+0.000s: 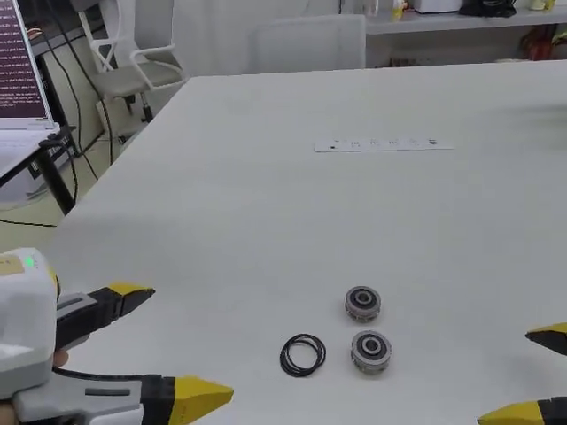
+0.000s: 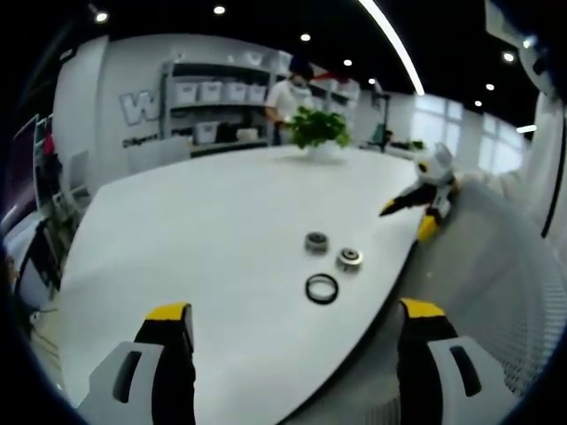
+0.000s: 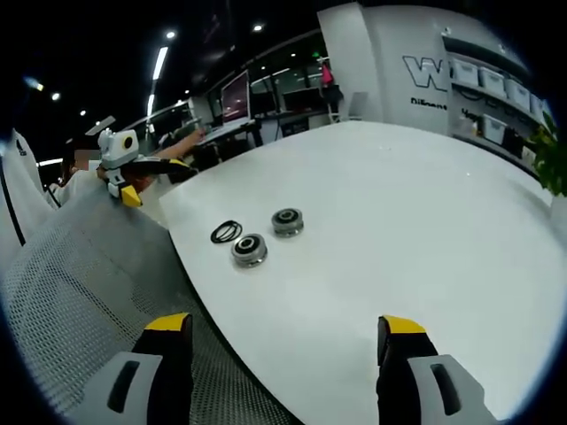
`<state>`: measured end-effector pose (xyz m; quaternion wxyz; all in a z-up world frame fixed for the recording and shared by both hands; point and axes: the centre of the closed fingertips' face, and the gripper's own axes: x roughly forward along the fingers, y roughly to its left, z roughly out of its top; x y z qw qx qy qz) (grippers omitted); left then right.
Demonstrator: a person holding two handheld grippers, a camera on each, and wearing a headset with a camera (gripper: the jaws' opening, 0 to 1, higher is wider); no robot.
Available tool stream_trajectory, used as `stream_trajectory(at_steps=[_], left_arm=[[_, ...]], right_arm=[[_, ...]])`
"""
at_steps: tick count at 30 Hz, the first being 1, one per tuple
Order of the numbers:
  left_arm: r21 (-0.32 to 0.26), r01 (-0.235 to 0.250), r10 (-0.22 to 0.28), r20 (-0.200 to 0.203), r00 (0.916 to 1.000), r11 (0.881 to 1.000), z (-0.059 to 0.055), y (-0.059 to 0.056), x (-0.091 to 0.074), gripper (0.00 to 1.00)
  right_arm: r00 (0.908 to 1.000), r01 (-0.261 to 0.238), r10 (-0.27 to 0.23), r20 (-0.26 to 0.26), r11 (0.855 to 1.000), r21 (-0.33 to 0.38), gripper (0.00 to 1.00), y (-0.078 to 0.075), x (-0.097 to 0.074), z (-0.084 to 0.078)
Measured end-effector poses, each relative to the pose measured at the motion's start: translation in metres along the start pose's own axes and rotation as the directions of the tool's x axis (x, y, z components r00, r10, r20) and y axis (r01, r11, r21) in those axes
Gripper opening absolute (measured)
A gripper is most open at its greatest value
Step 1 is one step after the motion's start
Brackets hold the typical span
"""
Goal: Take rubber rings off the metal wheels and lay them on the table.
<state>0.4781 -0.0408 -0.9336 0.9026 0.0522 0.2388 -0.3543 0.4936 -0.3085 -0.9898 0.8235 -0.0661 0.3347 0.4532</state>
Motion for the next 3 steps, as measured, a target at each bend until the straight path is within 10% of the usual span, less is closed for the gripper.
stream_trajectory(at_steps=[3], left_arm=[[-0.001, 0.003, -0.003, 0.005, 1.0000, 1.000, 0.0008, -0.0005, 0.0003, 0.96]], right_arm=[[1.0000, 0.006, -0.006, 0.000, 1.000, -0.002, 0.84, -0.0002, -0.0005, 0.0002]])
